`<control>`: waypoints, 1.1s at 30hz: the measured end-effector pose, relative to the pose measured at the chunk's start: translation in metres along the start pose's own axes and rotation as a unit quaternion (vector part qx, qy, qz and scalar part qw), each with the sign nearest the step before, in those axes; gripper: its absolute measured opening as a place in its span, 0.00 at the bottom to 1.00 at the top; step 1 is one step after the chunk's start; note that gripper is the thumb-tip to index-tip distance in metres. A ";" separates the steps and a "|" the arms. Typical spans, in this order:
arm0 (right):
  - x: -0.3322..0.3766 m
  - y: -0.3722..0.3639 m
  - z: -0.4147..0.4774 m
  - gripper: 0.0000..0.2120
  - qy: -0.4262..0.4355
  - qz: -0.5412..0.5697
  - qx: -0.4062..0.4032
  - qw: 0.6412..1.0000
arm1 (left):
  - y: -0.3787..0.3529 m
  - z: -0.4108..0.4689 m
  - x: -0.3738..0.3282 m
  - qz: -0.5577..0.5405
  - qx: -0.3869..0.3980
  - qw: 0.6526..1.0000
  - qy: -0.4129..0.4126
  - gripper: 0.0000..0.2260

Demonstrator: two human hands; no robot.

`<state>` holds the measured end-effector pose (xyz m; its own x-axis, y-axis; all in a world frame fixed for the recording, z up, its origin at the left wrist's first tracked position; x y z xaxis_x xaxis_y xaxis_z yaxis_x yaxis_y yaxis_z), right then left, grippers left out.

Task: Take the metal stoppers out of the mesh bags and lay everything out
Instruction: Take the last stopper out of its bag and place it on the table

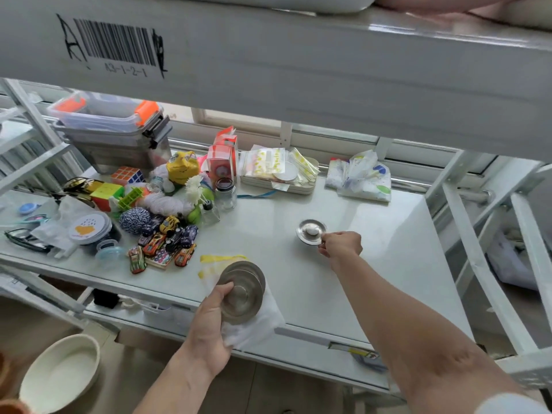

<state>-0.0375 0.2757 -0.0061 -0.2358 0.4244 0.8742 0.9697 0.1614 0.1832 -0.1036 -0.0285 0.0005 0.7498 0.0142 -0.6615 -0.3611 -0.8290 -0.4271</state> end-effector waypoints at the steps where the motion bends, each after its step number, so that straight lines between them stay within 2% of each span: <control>1: 0.000 -0.005 0.002 0.03 -0.002 -0.004 -0.001 1.000 | 0.002 -0.001 0.000 0.001 0.000 1.000 0.001 0.17; 4: 0.002 -0.018 0.007 0.02 0.000 -0.002 -0.004 1.000 | 0.003 -0.006 -0.001 0.005 0.022 1.000 0.000 0.15; 11: 0.000 -0.030 0.023 0.07 -0.011 0.006 -0.021 1.000 | 0.007 -0.007 -0.001 0.021 0.037 0.999 -0.010 0.16; 13: 0.000 -0.029 0.021 0.05 -0.017 0.028 -0.018 0.999 | 0.005 -0.006 -0.003 0.026 0.036 0.999 -0.020 0.15; 16: 0.000 -0.019 -0.006 0.05 -0.002 0.052 -0.011 0.999 | 0.004 -0.003 -0.004 0.031 0.029 0.999 -0.025 0.19; 19: -0.004 -0.004 -0.062 0.04 0.083 0.023 0.100 0.991 | -0.001 0.002 -0.003 0.050 0.012 0.998 -0.025 0.27; 21: -0.011 0.005 -0.109 0.06 0.128 0.007 0.226 0.966 | -0.006 0.002 -0.002 0.070 0.003 0.997 -0.023 0.31; 23: -0.021 0.013 -0.148 0.06 0.163 -0.043 0.303 0.938 | -0.012 0.004 0.000 0.083 0.006 0.996 -0.024 0.31; 25: -0.031 0.018 -0.166 0.05 0.212 -0.103 0.310 0.921 | -0.017 0.003 0.002 0.075 0.023 0.997 -0.027 0.28; 27: -0.038 0.020 -0.170 0.02 0.223 -0.114 0.296 0.922 | -0.021 0.003 0.003 0.060 0.039 0.997 -0.017 0.25; 30: -0.042 0.022 -0.170 0.01 0.176 -0.091 0.306 0.931 | -0.023 -0.001 0.004 0.064 0.066 0.996 0.011 0.25; 33: -0.042 0.023 -0.166 0.01 0.126 -0.048 0.339 0.931 | -0.019 0.002 0.004 0.054 0.057 0.996 0.042 0.27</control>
<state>0.0055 0.1136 0.0367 -0.2141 0.1693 0.9620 0.6621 0.7493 0.0155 -0.0947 -0.0116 0.0052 0.7453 -0.1219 -0.6554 -0.4992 -0.7538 -0.4274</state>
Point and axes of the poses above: each hand's wrist, its own z-axis towards the middle knuckle, its own y-axis out of the back of the hand, x = y × z, the point moved 4 cm from there along z, towards the middle knuckle, and after that the axes turned 9 degrees about z, right-handed, at the moved point
